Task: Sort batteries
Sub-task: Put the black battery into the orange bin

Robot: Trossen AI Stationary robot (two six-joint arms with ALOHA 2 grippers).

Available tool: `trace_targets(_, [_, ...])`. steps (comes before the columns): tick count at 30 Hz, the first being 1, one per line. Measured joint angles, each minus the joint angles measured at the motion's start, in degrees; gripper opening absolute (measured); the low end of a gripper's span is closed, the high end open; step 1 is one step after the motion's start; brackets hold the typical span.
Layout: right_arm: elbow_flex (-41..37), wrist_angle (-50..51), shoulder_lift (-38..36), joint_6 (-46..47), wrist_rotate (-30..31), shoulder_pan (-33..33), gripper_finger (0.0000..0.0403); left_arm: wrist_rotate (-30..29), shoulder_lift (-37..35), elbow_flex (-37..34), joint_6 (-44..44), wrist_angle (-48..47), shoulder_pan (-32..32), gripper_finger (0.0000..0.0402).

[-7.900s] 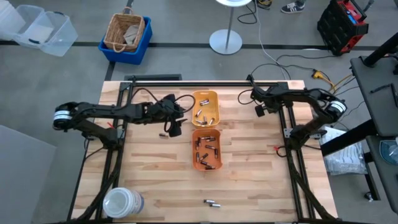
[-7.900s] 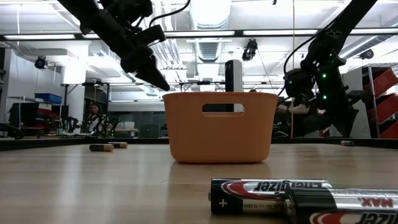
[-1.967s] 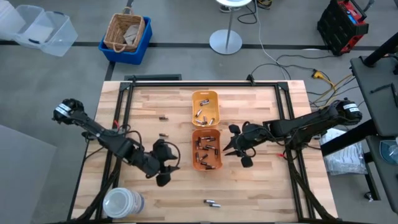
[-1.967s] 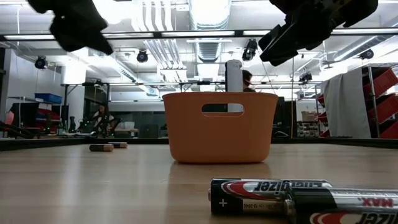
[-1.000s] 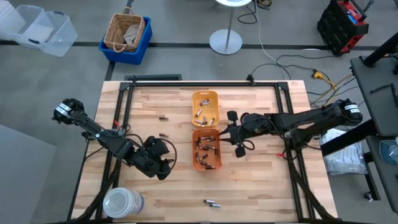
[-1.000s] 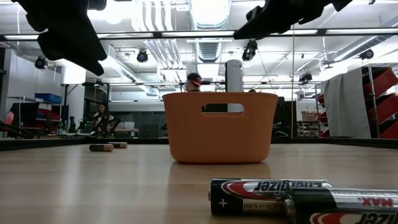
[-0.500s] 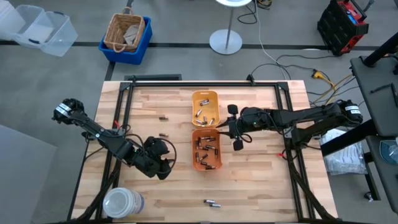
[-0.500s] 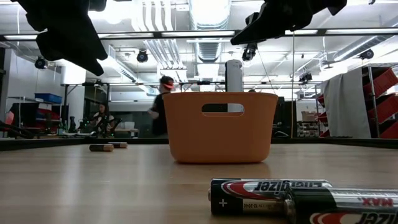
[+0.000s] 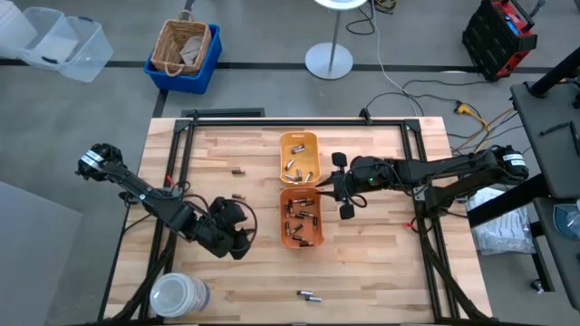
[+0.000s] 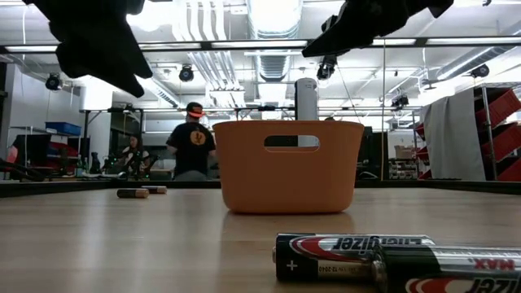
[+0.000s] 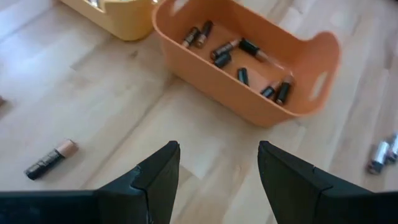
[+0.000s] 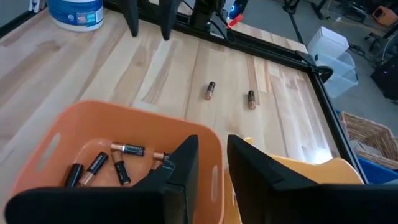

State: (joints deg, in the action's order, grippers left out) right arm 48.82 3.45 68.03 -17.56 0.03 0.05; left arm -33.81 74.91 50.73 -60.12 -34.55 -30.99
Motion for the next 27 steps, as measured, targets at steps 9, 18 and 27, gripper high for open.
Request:
trace_targets(9, [6.5, 6.7, 0.0, 2.3, 0.0, 0.0, 0.0091, 7.3, 0.0, 0.2, 7.9, -6.1, 7.5, 0.0196])
trace_targets(18, [7.0, 9.2, 0.0, 4.1, 0.1, 0.0, 0.0078, 13.0, 0.3, 0.2, 25.3, -15.3, 9.8, 0.0196])
trace_targets(27, [7.0, 10.1, 0.0, 4.6, 0.1, -0.7, 0.0075, 11.3, 0.1, -0.4, 36.4, -13.1, 17.2, 0.0196])
